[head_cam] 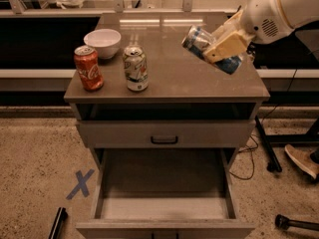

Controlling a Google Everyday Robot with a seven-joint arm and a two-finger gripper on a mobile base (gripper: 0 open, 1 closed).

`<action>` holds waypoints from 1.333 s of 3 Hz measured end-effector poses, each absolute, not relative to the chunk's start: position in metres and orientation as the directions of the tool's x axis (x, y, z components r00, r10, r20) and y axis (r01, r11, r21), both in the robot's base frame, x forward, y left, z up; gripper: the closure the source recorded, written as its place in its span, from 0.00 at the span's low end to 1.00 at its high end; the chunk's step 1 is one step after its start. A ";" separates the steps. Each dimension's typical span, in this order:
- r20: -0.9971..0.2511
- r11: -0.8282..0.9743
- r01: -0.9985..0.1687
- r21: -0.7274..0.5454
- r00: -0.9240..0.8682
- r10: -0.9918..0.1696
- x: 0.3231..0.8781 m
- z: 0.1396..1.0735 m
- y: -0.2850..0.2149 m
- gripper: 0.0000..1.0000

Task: Place redbull can into middle drawer

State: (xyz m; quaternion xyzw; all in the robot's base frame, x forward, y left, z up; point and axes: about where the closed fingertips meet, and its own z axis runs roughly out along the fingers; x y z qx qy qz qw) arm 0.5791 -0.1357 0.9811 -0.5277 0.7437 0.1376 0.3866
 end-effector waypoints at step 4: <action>-0.720 0.210 -0.970 -0.119 -0.061 -0.692 0.496 0.823 -0.095 1.00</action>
Offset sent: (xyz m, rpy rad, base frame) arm -0.0784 0.0900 -0.2449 0.1179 0.3005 0.2222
